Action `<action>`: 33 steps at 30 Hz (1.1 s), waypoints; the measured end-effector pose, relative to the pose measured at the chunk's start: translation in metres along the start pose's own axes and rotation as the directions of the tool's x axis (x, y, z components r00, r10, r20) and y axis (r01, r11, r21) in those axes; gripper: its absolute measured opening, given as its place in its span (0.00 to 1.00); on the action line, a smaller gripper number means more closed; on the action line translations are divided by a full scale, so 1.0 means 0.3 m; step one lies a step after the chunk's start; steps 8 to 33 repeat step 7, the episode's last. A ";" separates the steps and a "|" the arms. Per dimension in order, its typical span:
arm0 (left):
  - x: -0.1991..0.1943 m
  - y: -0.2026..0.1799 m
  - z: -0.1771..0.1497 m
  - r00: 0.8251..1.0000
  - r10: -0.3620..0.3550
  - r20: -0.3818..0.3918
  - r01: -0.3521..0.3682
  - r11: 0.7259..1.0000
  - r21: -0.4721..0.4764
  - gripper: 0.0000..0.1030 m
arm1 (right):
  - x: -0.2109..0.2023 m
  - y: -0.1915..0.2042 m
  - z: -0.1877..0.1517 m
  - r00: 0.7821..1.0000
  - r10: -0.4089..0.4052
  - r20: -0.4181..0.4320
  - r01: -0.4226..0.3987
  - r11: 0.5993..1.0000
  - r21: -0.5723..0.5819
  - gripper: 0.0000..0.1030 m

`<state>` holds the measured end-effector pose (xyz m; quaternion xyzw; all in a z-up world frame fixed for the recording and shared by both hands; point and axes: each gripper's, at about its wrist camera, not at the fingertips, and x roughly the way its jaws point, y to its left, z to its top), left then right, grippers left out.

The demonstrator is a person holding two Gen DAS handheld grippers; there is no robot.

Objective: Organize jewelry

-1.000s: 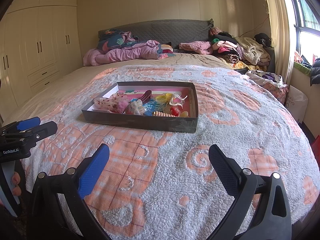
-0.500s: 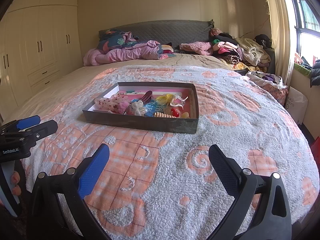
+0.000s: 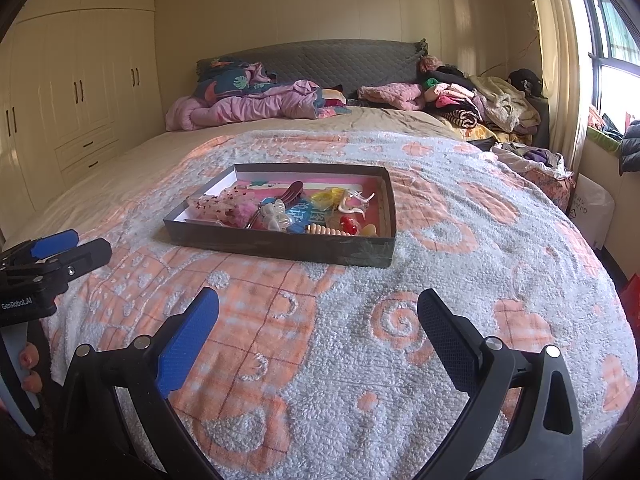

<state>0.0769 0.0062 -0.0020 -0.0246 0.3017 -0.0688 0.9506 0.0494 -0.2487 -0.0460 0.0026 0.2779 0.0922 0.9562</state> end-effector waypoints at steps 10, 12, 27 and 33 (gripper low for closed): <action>0.090 0.149 0.021 0.994 0.106 -0.027 -0.107 0.991 -0.082 0.89 | 0.058 -0.128 0.032 0.998 -0.055 -0.017 0.055 0.997 0.049 0.94; 0.090 0.149 0.021 0.994 0.106 -0.027 -0.107 0.991 -0.082 0.89 | 0.058 -0.128 0.032 0.998 -0.055 -0.017 0.055 0.997 0.049 0.94; 0.090 0.149 0.021 0.994 0.106 -0.027 -0.107 0.991 -0.082 0.89 | 0.058 -0.128 0.032 0.998 -0.055 -0.017 0.055 0.997 0.049 0.94; 0.090 0.149 0.021 0.994 0.106 -0.027 -0.107 0.991 -0.082 0.89 | 0.058 -0.128 0.032 0.998 -0.055 -0.017 0.055 0.997 0.049 0.94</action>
